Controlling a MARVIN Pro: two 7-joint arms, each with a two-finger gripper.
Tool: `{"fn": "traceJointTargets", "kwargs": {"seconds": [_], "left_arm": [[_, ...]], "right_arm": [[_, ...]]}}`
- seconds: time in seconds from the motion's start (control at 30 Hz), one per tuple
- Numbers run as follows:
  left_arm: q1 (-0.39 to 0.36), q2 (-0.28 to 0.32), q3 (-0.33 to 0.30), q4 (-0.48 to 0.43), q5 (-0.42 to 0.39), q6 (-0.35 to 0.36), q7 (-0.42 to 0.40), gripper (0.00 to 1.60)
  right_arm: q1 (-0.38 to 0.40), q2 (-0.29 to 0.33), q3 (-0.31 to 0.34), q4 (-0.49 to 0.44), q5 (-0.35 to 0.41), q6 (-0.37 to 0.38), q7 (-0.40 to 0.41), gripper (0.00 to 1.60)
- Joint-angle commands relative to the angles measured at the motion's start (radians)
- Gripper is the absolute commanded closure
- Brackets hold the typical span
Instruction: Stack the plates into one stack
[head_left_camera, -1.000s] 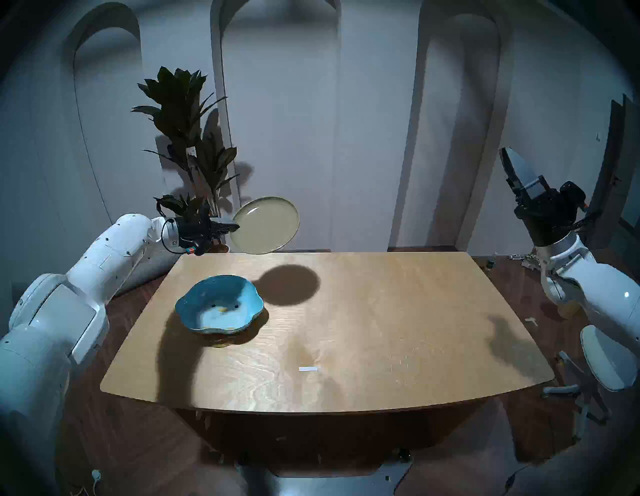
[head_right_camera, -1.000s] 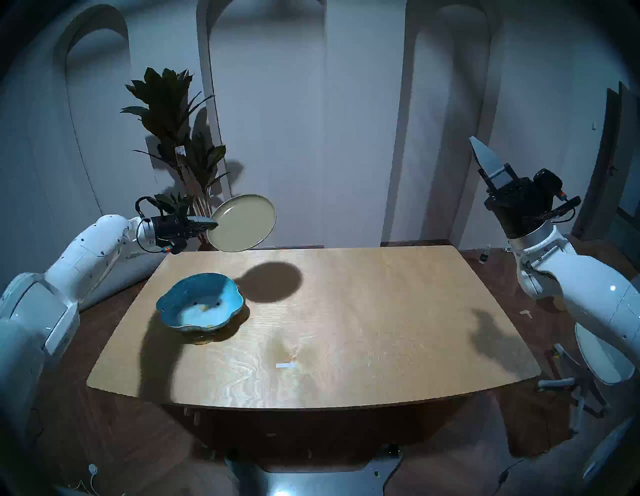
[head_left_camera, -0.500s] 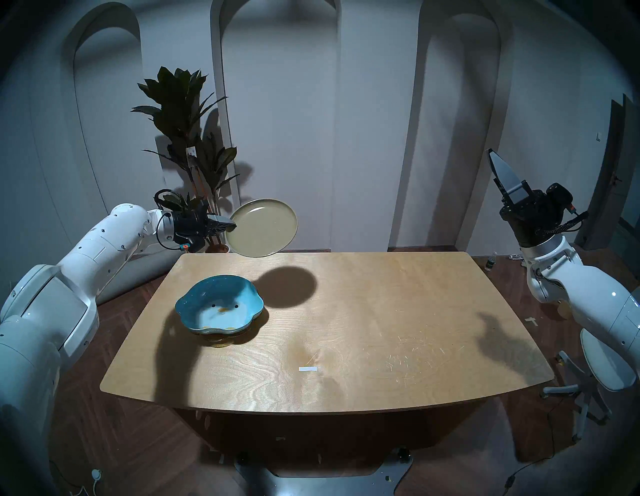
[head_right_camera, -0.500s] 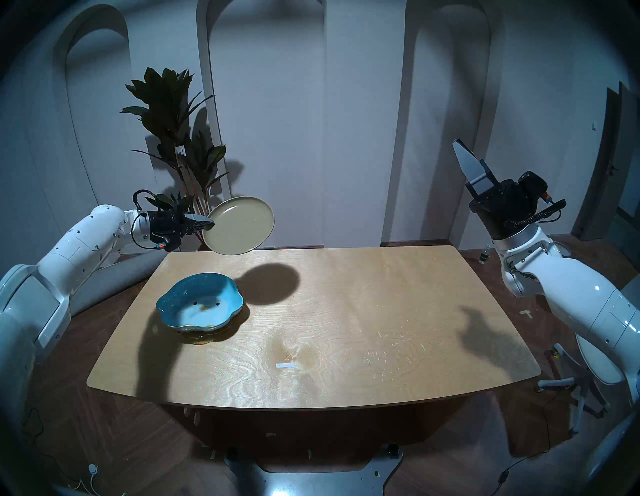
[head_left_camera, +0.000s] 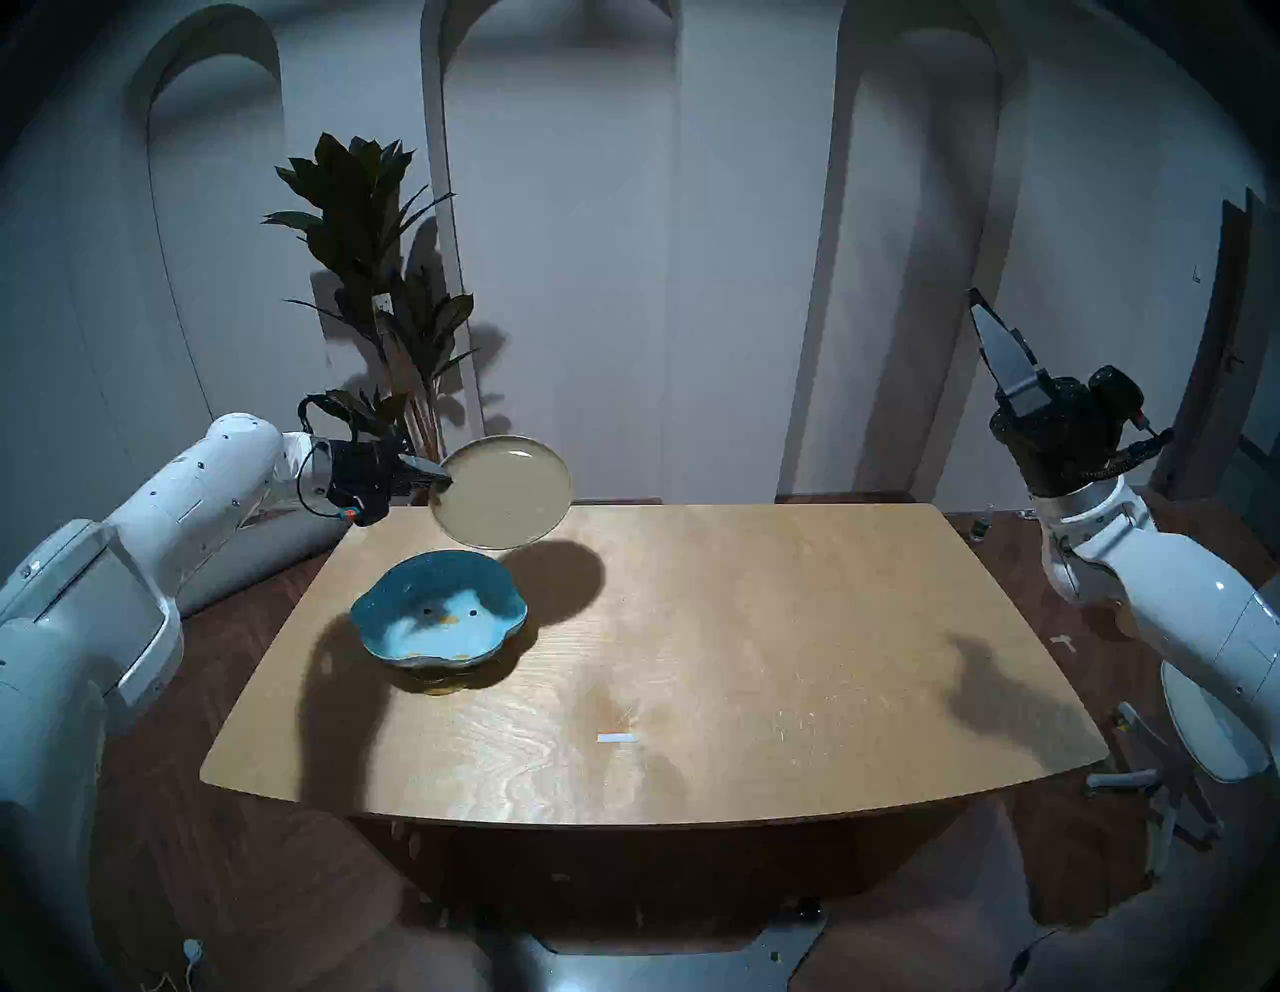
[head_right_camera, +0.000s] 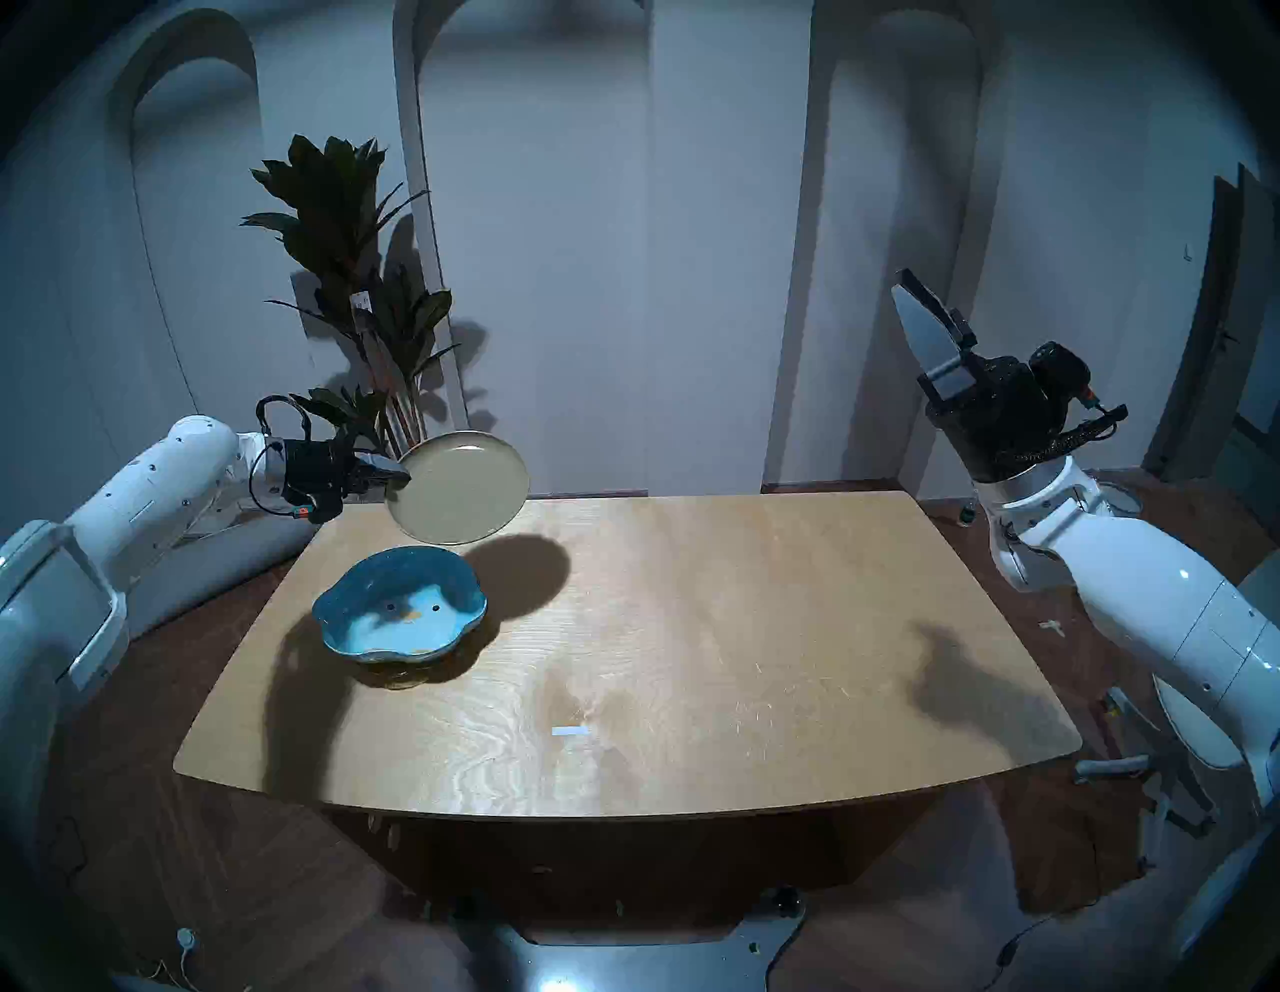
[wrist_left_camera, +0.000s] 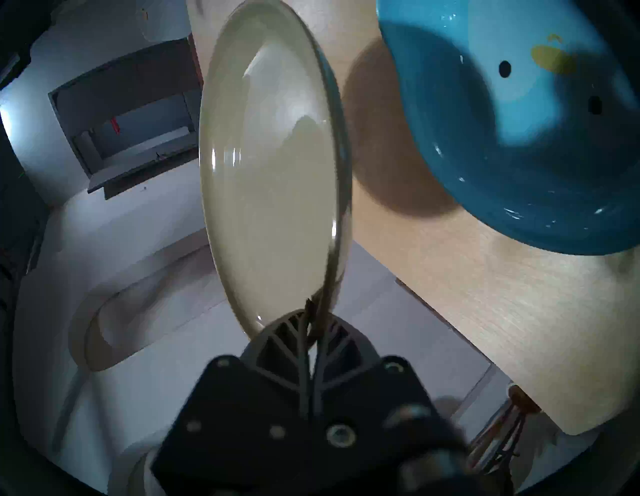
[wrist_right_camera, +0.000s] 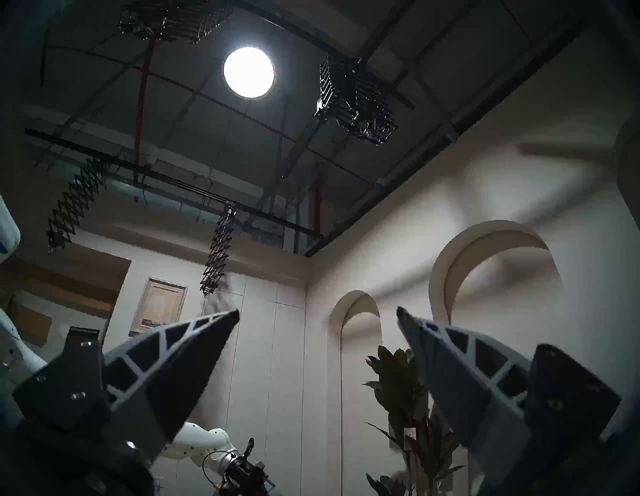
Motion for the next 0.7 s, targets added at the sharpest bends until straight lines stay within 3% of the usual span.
{"fn": "traceJointTargets", "kwargs": {"seconds": [0.0,0.43,0.67], "left_arm": [[-0.078,-0.01,0.018,0.037,-0.02,0.002,0.025,1.6],[-0.056,0.03,0.103,0.067,-0.069,0.002,0.102,1.6],[-0.027,0.046,0.115,0.082,-0.128,0.002,0.157,1.6]], "right_arm": [[0.0,0.016,0.013,-0.01,0.012,-0.012,-0.004,0.0],[0.031,0.002,0.009,0.003,0.004,0.016,-0.018,0.0],[0.049,-0.011,0.009,0.031,0.011,0.055,-0.03,0.0]]}}
